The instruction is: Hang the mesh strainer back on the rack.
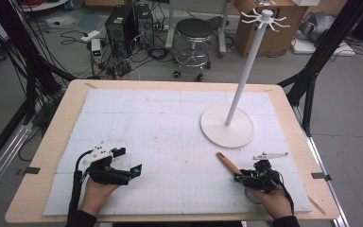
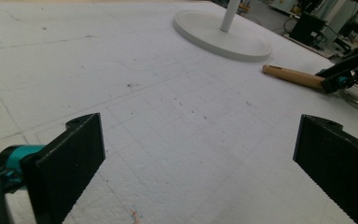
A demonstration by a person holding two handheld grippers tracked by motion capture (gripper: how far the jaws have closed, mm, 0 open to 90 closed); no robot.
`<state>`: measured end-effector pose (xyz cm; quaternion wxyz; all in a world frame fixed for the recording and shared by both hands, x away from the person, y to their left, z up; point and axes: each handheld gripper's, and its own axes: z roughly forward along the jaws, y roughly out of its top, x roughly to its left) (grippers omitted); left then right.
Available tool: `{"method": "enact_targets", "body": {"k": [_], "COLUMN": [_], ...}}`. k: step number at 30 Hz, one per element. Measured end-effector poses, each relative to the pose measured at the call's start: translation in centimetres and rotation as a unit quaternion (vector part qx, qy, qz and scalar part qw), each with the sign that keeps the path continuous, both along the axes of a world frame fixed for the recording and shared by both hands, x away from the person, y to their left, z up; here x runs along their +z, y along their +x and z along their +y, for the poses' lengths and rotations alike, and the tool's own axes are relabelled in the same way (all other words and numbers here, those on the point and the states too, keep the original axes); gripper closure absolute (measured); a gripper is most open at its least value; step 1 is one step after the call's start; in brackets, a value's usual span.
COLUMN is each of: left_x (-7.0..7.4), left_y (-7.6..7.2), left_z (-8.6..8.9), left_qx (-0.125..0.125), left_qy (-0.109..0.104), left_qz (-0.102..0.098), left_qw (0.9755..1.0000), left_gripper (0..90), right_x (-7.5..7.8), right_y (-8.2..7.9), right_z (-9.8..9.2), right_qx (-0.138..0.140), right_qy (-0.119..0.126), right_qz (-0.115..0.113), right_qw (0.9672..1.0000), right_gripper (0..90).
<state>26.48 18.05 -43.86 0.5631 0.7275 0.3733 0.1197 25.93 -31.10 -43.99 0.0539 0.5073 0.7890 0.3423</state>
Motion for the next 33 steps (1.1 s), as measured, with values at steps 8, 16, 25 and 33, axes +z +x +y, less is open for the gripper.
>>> {"method": "enact_targets", "body": {"k": [8,16,25,33], "left_x": [0.0,0.0,0.0,-0.1], "left_y": [0.0,0.0,0.0,0.0], "left_z": [-0.1,-0.1,-0.2,-0.3], "left_qx": [-0.002,-0.003,-0.004,-0.005], "left_qy": [0.001,0.001,0.002,0.003], "left_qz": [0.000,0.000,0.000,0.001], "left_qw": [1.0000,1.0000,1.0000,1.0000], "left_gripper": [2.7,2.7,2.7,2.7], "right_x": [0.1,0.4,1.0,1.0], "right_y": [-0.1,0.0,0.8,0.9], "right_z": [0.4,1.4,2.1,2.0], "right_qx": [0.016,0.039,0.057,0.058], "right_qy": [-0.029,-0.079,-0.114,-0.110], "right_qz": [-0.012,-0.018,0.007,0.012], "right_qw": [0.9994,0.9959,0.9918,0.9922], "right_gripper": [62.4,62.6,63.0,63.2]}}
